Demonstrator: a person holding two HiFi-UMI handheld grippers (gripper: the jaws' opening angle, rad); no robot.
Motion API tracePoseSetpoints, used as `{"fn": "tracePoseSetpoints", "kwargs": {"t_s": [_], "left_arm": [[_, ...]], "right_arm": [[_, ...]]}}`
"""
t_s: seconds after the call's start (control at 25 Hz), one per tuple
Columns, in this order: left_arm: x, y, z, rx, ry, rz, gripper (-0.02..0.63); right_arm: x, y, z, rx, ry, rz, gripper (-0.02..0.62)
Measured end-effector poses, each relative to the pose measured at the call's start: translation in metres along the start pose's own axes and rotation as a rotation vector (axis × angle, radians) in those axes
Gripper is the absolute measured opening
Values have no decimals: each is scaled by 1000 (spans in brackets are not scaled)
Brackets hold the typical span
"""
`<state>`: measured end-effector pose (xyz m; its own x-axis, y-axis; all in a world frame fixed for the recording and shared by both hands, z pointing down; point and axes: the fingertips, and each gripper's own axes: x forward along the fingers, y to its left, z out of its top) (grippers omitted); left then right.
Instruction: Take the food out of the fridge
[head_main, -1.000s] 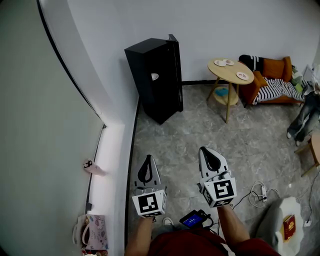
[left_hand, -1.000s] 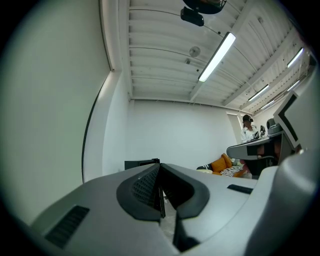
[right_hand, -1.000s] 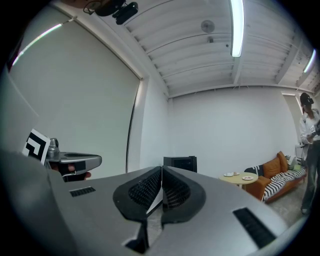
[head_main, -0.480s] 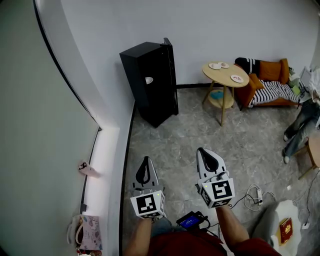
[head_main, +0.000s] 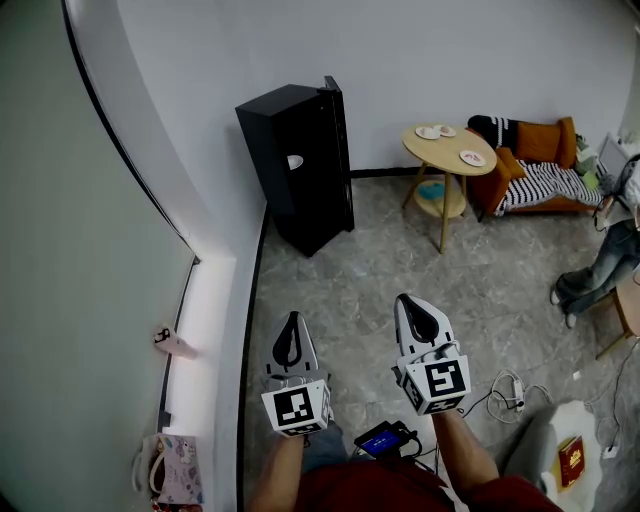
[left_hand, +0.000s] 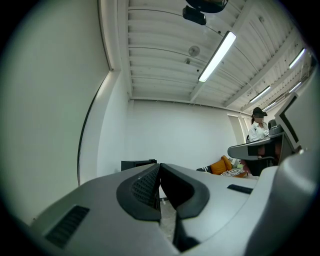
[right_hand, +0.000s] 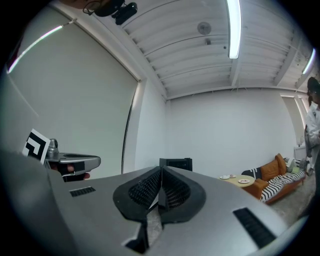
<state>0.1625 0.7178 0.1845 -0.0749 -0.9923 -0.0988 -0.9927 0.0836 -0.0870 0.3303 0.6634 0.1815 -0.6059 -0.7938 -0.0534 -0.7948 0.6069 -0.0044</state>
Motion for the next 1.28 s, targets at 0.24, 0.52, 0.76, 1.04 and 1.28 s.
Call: {"fn": "tracePoseSetpoints", "kwargs": {"t_s": [0.24, 0.52, 0.76, 1.04, 1.28], "left_arm": [[17, 16, -8, 0, -5, -10, 14], [52, 51, -20, -12, -9, -12, 14], [92, 84, -19, 4, -38, -21, 14], [140, 119, -19, -70, -77, -21, 14], [176, 150, -28, -20, -24, -55, 14]], "right_arm": [[26, 7, -5, -6, 4, -2, 23], [76, 20, -7, -30, -16, 6, 23], [128, 33, -9, -42, -32, 13, 23], [184, 40, -8, -42, -27, -15, 23], [229, 47, -8, -52, -7, -34, 23]]}}
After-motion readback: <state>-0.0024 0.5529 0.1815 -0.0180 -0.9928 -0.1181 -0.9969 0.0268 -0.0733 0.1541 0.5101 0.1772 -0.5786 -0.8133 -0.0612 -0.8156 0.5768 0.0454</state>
